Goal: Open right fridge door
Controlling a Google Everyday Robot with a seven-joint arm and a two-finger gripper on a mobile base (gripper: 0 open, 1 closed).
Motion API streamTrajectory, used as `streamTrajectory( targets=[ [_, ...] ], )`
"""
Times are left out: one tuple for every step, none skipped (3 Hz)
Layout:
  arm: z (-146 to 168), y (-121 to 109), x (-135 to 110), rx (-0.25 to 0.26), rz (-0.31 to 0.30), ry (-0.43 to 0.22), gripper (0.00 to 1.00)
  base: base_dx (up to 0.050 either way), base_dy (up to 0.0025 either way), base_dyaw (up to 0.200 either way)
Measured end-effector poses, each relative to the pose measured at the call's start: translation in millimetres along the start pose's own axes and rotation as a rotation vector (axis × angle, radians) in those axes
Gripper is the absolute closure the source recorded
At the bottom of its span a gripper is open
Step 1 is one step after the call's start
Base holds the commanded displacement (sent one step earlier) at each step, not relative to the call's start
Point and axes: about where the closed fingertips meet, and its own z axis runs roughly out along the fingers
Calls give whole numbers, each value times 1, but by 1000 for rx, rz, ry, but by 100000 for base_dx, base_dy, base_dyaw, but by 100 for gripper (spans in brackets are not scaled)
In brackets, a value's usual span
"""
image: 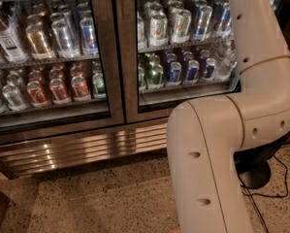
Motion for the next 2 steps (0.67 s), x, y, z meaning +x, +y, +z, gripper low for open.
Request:
streamTrajectory(
  targets=[
    [0,0,0,1,0,-1,100,0,0,0],
    [-1,-1,0,2,0,-1,100,0,0,0]
  ],
)
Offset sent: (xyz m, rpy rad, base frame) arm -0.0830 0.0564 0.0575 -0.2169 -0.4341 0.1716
